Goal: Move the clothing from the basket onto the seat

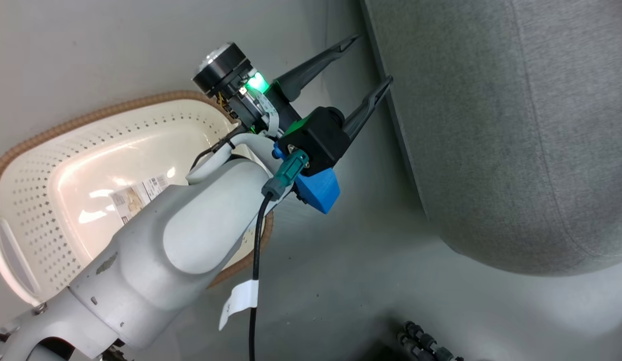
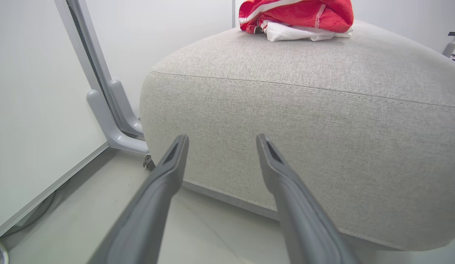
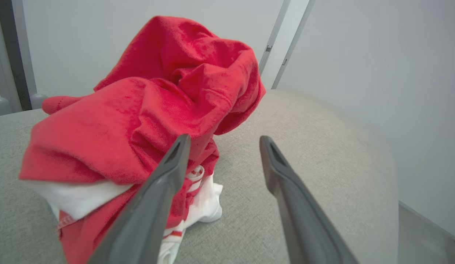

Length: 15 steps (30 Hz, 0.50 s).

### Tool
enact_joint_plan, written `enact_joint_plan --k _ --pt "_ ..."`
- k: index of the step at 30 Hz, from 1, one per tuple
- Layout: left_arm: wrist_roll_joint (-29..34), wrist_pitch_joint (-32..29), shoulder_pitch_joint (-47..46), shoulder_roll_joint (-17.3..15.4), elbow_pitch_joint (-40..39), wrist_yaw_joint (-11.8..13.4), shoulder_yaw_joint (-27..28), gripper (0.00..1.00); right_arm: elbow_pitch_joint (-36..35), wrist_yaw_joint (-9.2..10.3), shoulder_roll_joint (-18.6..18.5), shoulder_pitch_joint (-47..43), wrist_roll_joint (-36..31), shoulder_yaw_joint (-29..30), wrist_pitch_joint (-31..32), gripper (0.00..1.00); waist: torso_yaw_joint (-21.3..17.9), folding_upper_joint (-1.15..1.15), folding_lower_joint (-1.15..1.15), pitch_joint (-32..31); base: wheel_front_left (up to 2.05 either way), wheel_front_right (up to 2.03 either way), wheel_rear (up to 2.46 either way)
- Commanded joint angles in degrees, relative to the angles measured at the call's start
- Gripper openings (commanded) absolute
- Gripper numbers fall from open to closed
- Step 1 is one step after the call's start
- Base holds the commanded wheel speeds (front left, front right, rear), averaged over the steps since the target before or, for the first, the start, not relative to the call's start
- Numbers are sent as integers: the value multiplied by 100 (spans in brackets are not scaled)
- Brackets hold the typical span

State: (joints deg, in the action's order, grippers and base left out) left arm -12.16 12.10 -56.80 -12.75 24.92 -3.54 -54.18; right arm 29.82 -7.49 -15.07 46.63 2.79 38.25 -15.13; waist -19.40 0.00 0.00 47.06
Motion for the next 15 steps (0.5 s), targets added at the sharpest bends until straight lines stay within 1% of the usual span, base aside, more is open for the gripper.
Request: enact_joint_plan --k 1,4,7,8,11,15 --pt "-55 77 61 22 69 42 37 100 -200 -1 97 -287 46 -17 -3 100 -1 0 0 -282 0 0 0" --pt "-150 180 173 80 180 106 104 100 -584 -1 245 -647 11 -163 -3 100 -10 0 0 -577 0 0 0" --pt "-263 253 306 129 255 182 216 100 -927 -1 357 -879 -40 -456 -2 100 19 0 0 -889 0 0 0" --pt "-353 284 411 147 288 254 328 100 -1122 -1 373 -979 -36 -690 -3 100 71 0 0 -1098 0 0 0" --pt "-469 308 579 182 267 381 533 100 -1334 -1 435 -1123 -48 -1100 -2 100 194 0 0 -1384 0 0 0" --pt "-546 312 877 164 -39 548 977 100 -1558 -1 456 -1248 -46 -1622 -3 100 430 0 0 -1742 0 0 0"
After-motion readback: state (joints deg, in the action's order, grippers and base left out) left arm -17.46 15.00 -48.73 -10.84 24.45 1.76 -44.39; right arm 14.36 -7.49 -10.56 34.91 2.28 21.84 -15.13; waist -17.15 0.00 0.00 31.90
